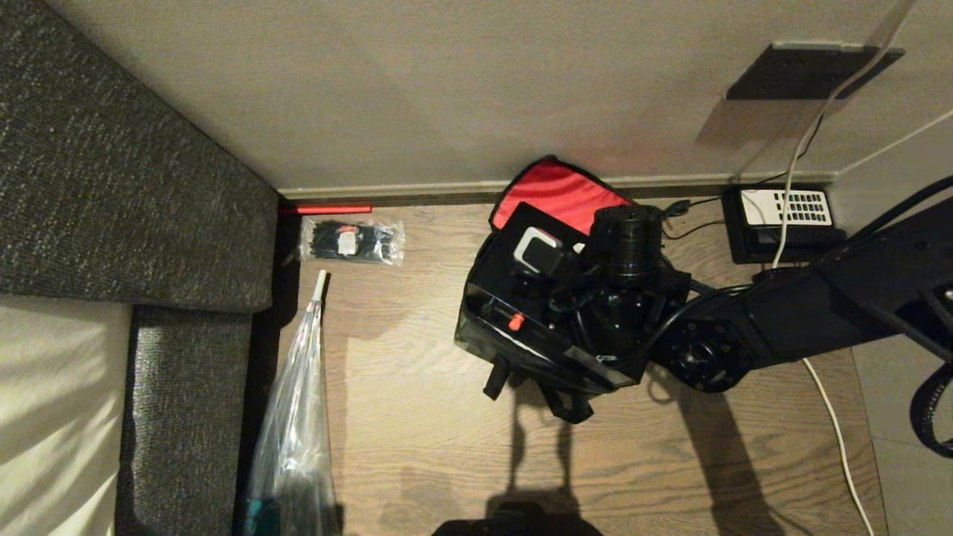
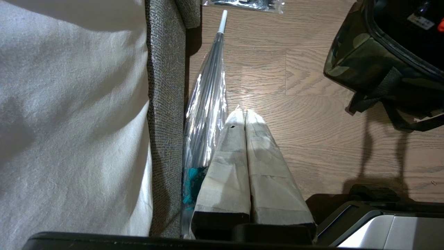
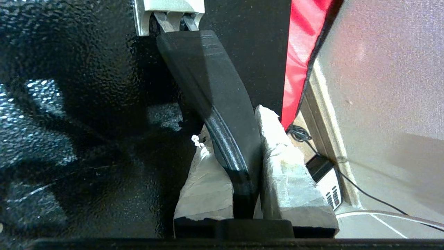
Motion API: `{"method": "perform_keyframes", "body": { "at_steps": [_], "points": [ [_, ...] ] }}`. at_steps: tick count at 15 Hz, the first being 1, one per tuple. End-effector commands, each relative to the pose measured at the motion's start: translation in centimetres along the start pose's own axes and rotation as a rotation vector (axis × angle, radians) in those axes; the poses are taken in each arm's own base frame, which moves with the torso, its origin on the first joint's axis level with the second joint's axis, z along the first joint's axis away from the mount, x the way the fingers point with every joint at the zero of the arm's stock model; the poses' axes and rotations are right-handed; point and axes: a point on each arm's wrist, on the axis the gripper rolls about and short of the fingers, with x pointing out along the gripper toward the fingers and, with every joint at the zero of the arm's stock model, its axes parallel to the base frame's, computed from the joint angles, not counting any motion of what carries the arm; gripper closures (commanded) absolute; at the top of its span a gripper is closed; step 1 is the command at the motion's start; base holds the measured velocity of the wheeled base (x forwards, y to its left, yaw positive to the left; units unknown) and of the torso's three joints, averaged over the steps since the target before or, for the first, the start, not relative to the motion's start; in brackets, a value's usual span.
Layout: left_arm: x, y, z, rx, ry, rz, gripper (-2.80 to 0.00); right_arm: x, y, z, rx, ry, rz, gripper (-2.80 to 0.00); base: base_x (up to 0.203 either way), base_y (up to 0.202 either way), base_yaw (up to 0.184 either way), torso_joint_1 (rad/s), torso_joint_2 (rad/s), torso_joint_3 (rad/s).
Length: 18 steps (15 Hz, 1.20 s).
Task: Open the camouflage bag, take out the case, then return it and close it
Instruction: Place the black box back
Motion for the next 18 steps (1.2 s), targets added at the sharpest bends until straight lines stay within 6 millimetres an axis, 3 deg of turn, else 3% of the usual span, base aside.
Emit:
{"method": "perform_keyframes", "body": {
  "at_steps": [1,18],
  "points": [
    [0.0,0.0,0.0,0.000,-0.004,0.001,0.00,0.5,1.0,-0.2,-0.011,0.007,0.009,0.00,0.000,0.000,0.000,0.000,0.00,0.000],
    [0.0,0.0,0.0,0.001,-0.004,-0.001,0.00,2.9,6.5,-1.7,-0.019,0.054,0.080,0.00,0.000,0.000,0.000,0.000,0.00,0.000]
  ]
}}
